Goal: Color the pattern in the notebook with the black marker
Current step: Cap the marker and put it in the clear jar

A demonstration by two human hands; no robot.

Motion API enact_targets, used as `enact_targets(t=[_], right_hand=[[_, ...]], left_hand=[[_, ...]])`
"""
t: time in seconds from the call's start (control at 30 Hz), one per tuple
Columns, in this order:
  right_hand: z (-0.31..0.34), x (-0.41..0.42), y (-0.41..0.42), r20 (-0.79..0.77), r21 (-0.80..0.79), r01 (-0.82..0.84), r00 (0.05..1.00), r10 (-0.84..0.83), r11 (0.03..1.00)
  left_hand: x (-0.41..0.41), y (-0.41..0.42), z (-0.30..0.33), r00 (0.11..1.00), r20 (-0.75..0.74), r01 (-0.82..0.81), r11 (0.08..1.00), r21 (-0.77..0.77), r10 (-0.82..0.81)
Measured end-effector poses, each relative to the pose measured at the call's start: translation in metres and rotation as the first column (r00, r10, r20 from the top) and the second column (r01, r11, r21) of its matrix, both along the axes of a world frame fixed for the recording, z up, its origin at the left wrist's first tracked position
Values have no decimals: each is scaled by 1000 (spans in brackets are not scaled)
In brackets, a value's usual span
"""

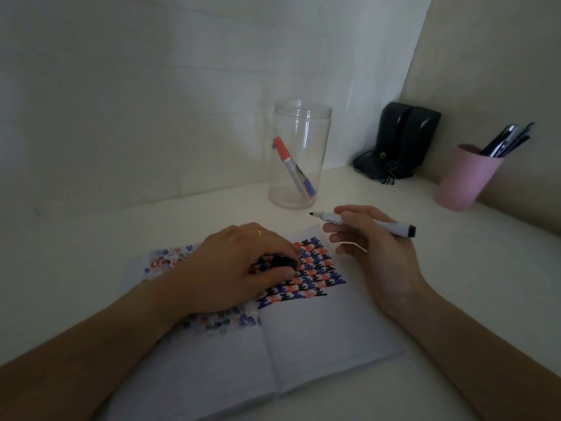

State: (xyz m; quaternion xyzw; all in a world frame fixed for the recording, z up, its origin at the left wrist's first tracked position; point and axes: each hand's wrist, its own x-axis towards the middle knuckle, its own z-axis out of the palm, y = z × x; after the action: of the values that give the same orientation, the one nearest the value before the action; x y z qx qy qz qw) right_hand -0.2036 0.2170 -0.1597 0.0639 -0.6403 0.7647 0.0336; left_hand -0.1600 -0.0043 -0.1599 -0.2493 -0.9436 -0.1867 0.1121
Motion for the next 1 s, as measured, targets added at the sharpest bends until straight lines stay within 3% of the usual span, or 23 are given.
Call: enact_targets(t=[0.23, 0.37, 1.0], right_hand=[[-2, -3, 7, -21, -59, -55, 998, 54, 997], [-1, -1, 9, 20, -140, -104, 994, 107, 985], [5, 11, 9, -38, 65, -192, 980, 195, 979]], left_hand=[[-1, -4, 2, 972, -93, -188, 949, 252, 217], [-4, -9, -1, 950, -69, -276, 921, 275, 306], [6, 2, 9, 961, -34, -239, 889, 390, 274]])
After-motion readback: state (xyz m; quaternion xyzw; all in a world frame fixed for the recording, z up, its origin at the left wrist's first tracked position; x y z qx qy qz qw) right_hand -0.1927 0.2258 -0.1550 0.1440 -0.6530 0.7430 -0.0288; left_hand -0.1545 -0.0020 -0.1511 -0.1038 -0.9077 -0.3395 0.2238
